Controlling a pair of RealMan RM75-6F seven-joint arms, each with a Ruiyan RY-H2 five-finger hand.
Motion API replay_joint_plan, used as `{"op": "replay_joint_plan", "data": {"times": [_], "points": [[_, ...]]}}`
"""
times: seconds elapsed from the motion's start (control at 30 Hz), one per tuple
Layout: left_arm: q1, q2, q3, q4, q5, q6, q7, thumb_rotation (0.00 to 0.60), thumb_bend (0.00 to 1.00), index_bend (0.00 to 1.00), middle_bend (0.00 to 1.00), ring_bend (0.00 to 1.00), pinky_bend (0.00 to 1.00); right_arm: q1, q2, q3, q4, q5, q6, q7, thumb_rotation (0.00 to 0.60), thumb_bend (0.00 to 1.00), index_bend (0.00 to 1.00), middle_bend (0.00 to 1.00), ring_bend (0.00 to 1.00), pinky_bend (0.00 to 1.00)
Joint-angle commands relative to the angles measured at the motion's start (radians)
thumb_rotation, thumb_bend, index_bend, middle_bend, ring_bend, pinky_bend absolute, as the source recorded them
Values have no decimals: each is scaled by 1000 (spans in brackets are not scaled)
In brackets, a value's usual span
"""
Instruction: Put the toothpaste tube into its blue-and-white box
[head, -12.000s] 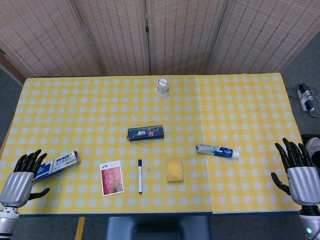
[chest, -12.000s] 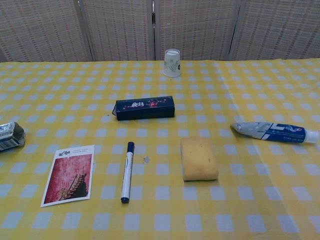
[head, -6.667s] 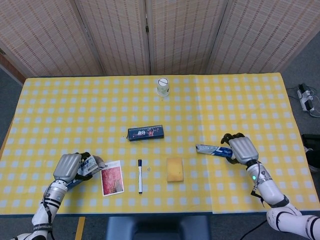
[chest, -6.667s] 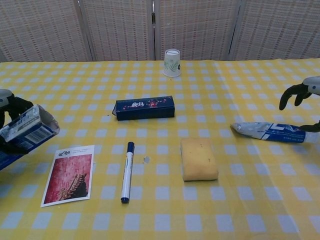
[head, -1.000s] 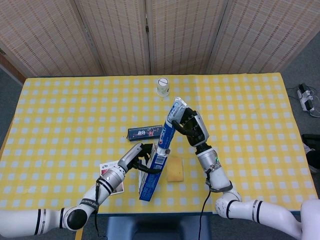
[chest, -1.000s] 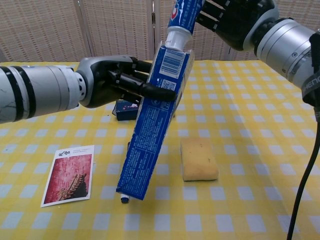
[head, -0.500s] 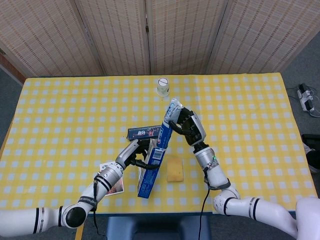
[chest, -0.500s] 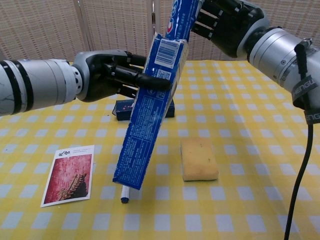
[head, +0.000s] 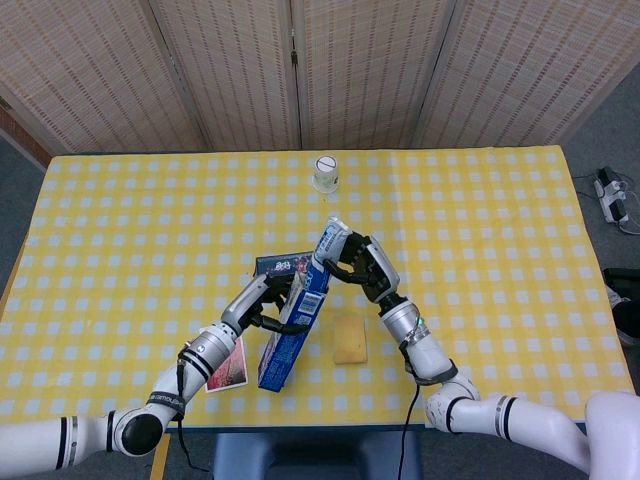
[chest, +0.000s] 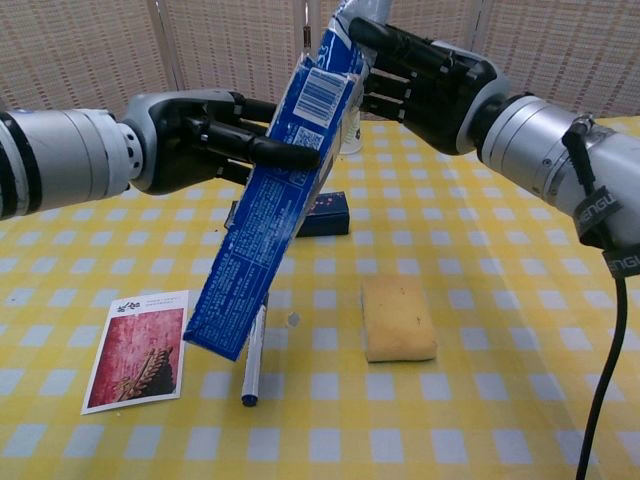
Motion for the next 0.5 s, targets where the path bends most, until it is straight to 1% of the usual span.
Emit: {"op": "replay_joint_plan", "data": {"times": [0.03, 0.13, 0.27, 0.37, 0.43, 0.5], "points": [[2, 0, 1, -3, 5, 5, 0, 600, 154, 528, 578, 504, 628, 0, 4, -3, -6, -5, -4, -3, 600, 337, 794, 610, 660, 557], [4, 2, 3, -8, 13, 7, -3, 600, 154, 528, 578, 500, 628, 0, 17, -8, -19, -13, -8, -23, 600, 338, 794, 606, 655, 552], [9, 9, 7, -21, 46, -6, -20, 600, 154, 525, 578, 498, 625, -2, 42, -8, -45, -6, -17, -64, 600, 337, 764, 546, 607, 484], [18, 8, -3, -38, 80, -8, -53, 600, 154, 523, 578, 495, 620, 0, 65, -6, -82, -8, -23, -101, 600, 337, 687, 486, 576, 447], [33, 7, -7, -47, 142, -5, -88, 600, 155, 522, 578, 496, 619, 4, 97, -13, -120, -19, -38, -137, 600, 338, 623, 440, 538, 414], [52, -4, -4, -48, 210, 12, -128, 600, 155, 523, 578, 496, 620, 7, 132, -14, -166, -18, -52, -181, 600, 338, 546, 389, 471, 352]]}}
